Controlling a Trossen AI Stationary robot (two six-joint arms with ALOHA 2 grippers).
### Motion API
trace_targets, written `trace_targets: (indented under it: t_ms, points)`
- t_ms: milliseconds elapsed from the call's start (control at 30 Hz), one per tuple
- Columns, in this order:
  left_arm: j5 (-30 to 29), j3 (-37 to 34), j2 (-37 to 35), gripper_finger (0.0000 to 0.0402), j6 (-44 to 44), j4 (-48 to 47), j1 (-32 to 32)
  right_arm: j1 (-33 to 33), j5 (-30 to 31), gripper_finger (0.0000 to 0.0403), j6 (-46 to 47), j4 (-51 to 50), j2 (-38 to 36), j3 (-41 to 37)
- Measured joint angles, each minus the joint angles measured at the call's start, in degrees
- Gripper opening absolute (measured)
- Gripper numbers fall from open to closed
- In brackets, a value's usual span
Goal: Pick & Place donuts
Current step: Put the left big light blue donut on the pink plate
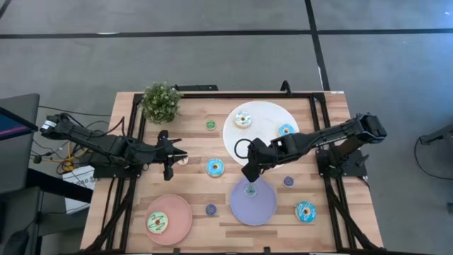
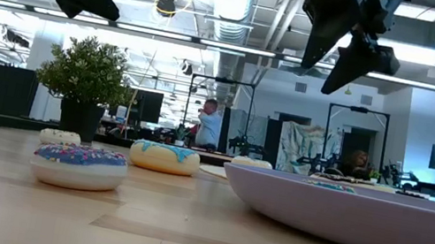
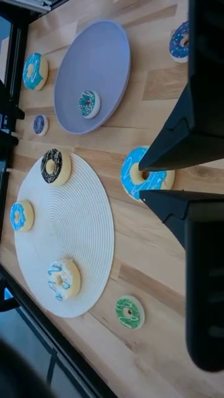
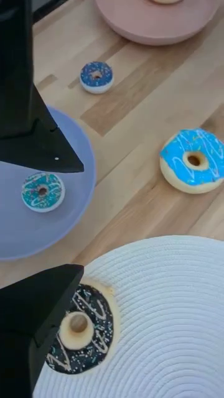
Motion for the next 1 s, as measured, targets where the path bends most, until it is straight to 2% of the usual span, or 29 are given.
trace_targets:
  t_ms: [1000]
  points:
    - [-0.04,0.00,0.02,0.0052,-0.15,-0.02,0.00,0.07,0.30,0.0244,-4.78,0.00,0.21,0.00]
